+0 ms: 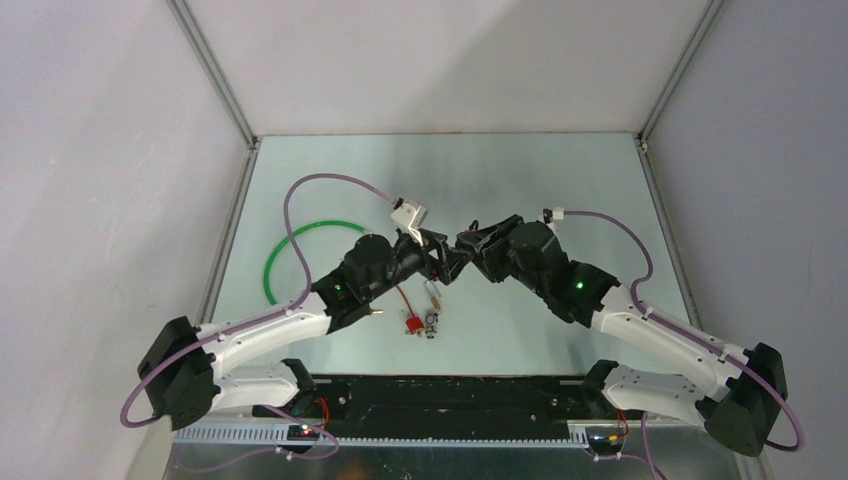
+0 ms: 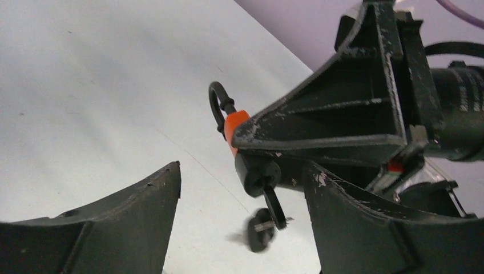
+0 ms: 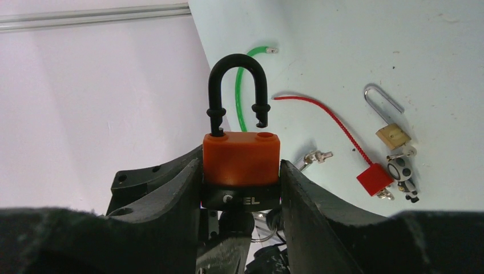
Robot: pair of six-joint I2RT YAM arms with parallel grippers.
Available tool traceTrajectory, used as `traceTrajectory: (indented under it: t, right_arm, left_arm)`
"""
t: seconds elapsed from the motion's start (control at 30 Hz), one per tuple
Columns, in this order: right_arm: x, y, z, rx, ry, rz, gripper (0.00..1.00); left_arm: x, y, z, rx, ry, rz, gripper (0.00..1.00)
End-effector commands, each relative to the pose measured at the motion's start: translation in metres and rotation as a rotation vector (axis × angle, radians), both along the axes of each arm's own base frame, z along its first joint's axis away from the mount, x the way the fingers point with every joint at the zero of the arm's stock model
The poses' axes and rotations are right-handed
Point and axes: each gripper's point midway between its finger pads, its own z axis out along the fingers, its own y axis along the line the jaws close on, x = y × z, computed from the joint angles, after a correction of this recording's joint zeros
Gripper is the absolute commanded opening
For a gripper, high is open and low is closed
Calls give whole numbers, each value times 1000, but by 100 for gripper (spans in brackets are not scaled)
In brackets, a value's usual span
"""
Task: Lock with the key
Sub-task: Pick up the lock from the center of the board, then lock the lock.
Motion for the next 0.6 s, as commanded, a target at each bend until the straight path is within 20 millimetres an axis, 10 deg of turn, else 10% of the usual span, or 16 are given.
traceTrajectory:
  t: [0.0,0.3,0.43,0.57]
  right_arm:
    - [-1,4,28,110,-28,-19,19]
    - [-4,7,28,134,-7,-25,22]
    - [-5,7,26,128,1,-22,26]
    - [-4,2,18,69,-6,-5,59]
  left_arm:
    - [13,-2,21,-117,-41,103,80]
    - [16,-5,9,-145,-11,164,58]
    - [17,-5,7,-137,-11,168,33]
    - [19,-3,9,-126,-30,174,8]
